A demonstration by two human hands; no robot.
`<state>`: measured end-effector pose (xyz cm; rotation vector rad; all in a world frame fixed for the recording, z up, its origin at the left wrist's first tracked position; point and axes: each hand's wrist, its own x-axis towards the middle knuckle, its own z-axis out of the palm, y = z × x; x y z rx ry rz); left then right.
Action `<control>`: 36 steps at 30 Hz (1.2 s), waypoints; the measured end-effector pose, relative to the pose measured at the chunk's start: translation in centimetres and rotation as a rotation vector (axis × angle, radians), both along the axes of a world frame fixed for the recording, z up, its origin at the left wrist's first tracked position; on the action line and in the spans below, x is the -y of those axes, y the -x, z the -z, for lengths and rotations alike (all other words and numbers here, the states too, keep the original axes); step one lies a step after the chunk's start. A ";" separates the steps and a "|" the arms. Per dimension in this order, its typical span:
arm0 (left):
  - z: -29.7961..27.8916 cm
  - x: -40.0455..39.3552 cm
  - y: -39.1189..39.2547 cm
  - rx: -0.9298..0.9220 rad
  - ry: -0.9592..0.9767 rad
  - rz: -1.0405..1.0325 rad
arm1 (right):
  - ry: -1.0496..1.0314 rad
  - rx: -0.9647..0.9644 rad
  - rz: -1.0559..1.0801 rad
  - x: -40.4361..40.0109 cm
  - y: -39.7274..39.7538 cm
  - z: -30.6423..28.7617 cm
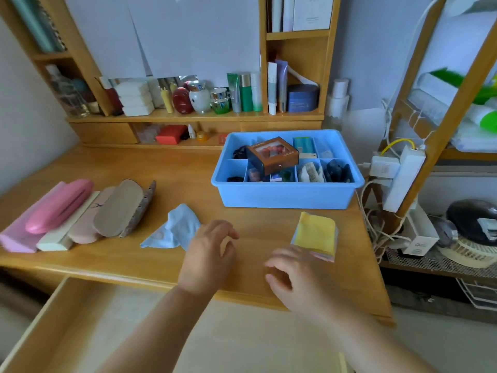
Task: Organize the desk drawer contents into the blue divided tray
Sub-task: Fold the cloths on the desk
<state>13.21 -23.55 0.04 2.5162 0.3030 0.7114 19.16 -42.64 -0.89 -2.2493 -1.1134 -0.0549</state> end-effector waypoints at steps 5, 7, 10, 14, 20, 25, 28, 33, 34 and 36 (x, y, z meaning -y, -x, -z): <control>0.4 -5.1 2.8 -0.277 -0.050 -0.281 | -0.029 -0.130 -0.033 -2.1 0.3 2.1; 0.4 -5.8 2.9 -0.301 -0.015 -0.317 | -0.041 -0.157 -0.032 -1.9 0.3 2.4; 0.1 -5.5 2.7 -0.285 -0.084 -0.311 | -0.041 -0.187 -0.044 -1.8 0.3 2.4; -1.3 -3.0 2.3 -0.101 -0.041 -0.246 | -0.201 -0.293 0.018 -2.8 0.5 1.1; -6.2 -1.7 1.2 0.005 0.103 -0.143 | -0.291 -0.460 0.081 -7.2 0.2 -4.6; -9.8 -0.3 1.1 0.045 -0.003 -0.022 | -0.101 -0.158 0.249 -9.2 -0.3 -8.7; -11.0 0.0 1.8 0.053 -0.039 -0.013 | -0.067 -0.036 0.313 -8.1 -0.7 -9.7; -11.9 -0.3 3.2 -0.020 0.006 -0.050 | -0.116 -0.141 0.255 -4.2 -1.2 -9.8; -11.8 -0.4 3.5 -0.047 0.055 -0.040 | -0.138 -0.201 0.220 -3.4 -1.3 -9.7; -11.5 -0.7 3.8 -0.113 0.180 -0.018 | -0.189 -0.347 0.180 -2.1 -1.5 -9.5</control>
